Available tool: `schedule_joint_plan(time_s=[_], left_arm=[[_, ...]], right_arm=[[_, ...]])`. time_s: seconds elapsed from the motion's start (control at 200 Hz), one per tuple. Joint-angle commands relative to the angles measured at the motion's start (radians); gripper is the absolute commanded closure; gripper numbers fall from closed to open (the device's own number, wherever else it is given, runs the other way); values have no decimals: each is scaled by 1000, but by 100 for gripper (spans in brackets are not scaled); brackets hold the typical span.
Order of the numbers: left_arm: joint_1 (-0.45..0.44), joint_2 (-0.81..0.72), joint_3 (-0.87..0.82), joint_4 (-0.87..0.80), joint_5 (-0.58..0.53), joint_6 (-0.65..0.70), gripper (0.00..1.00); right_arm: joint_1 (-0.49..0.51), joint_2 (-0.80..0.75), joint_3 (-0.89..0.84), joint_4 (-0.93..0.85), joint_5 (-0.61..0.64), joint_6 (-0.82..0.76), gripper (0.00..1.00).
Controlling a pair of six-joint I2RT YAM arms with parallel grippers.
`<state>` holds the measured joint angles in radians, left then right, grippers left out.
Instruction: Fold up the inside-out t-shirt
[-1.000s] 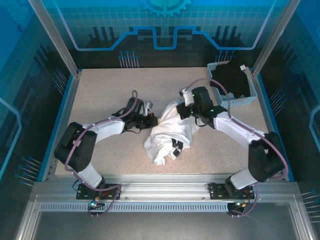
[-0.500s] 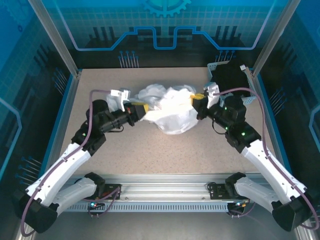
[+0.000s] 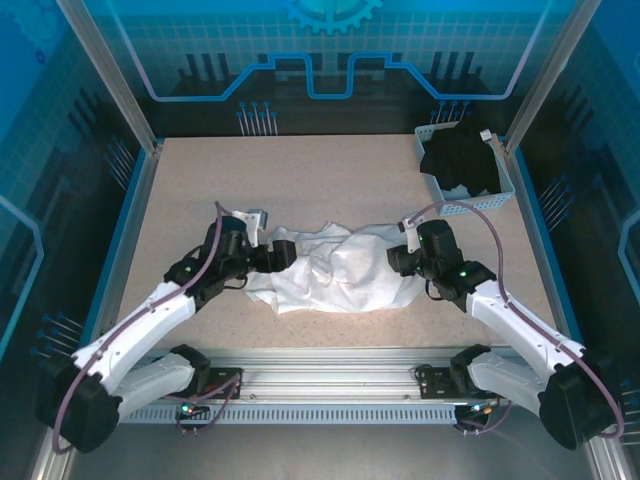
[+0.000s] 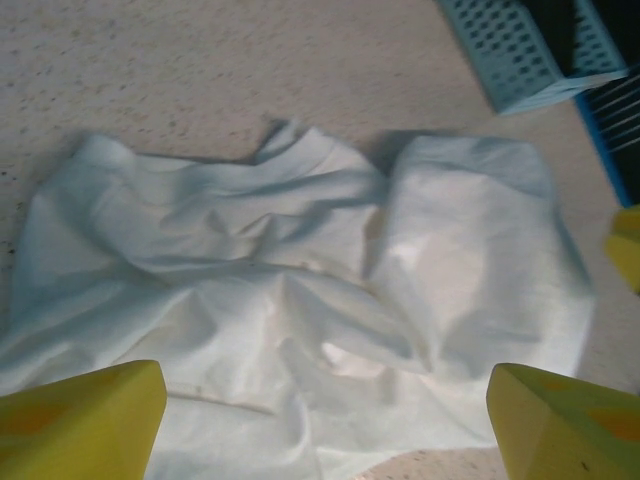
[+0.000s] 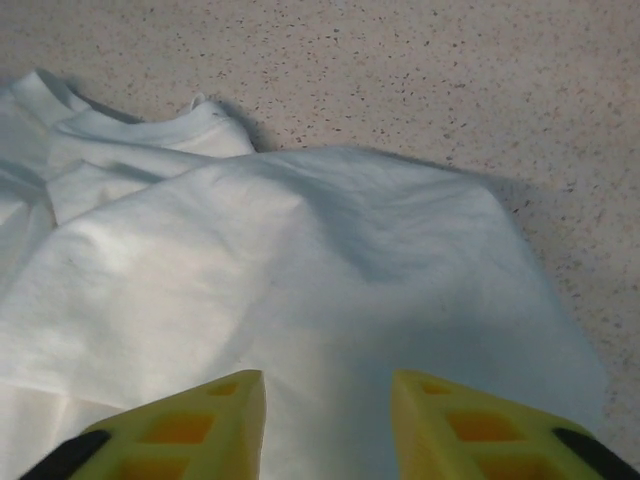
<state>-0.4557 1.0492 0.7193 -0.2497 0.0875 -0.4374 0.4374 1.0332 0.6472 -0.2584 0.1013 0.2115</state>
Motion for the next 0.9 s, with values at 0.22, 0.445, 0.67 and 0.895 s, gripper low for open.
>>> schedule_joint_plan(time_s=[0.22,0.445,0.67,0.895], left_arm=[[15,524,288,1,-69,86,16],[14,787,438,-31,-25,126,29],[24,854,511,-35,-2,125,82],[77,622,458,47,-50,119,100]], right_arm=[[80,356,204,18,23,-23,39],[59,539,314,-27,141,-62,32],[53,666,405,-41,91,-78,76],[26,473,405,2,152,-168,100]])
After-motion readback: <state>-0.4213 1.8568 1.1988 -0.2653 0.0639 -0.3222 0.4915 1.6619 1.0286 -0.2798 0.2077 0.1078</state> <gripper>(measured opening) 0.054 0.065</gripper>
